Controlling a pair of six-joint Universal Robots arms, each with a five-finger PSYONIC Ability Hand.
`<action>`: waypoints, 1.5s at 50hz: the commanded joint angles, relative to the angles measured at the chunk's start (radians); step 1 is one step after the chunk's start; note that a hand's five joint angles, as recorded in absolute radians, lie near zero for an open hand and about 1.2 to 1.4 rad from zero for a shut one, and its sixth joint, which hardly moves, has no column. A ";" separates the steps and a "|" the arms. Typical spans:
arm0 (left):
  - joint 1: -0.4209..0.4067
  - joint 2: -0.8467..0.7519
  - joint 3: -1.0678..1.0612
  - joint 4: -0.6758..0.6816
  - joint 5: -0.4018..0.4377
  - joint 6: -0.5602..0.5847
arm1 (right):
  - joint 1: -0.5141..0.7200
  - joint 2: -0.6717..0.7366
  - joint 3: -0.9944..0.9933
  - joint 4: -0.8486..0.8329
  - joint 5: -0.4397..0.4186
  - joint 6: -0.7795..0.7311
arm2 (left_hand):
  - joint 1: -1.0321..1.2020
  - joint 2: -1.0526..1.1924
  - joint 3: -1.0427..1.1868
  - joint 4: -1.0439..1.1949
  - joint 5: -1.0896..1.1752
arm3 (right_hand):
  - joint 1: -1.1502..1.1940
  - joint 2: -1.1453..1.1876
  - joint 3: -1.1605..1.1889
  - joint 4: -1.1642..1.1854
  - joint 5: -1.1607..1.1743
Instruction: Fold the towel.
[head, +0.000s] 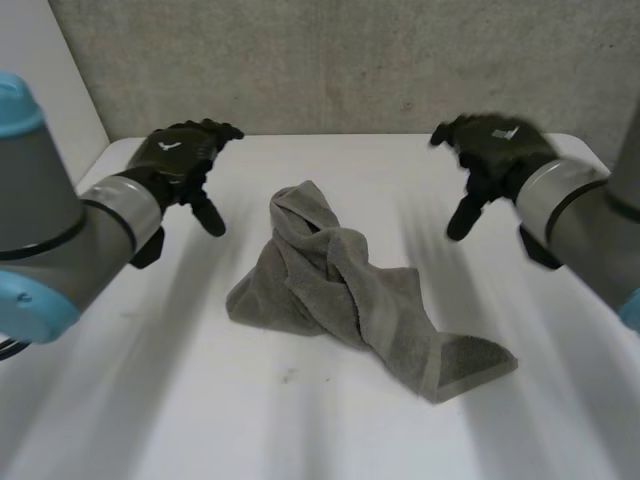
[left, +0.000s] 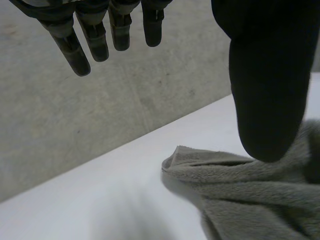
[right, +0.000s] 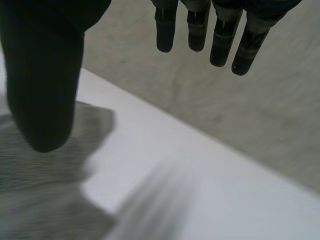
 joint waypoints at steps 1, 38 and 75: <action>-0.014 -0.245 0.121 0.112 0.138 0.139 | 0.013 0.176 0.001 0.001 -0.168 0.313 | 0.045 0.048 0.048 0.049 0.023 | -0.046 -0.063 -0.043 -0.058 -0.059; -0.100 -0.118 0.011 0.749 -0.109 0.191 | 0.118 0.142 -0.068 -0.774 0.059 -0.343 | 1.216 1.219 1.219 1.220 1.194 | 1.176 1.159 1.179 1.164 1.163; -0.240 0.103 -0.312 0.116 -0.178 0.177 | -0.014 0.011 0.335 0.205 -0.192 -0.719 | 0.060 0.063 0.063 0.064 0.038 | 1.176 1.159 1.179 1.164 1.163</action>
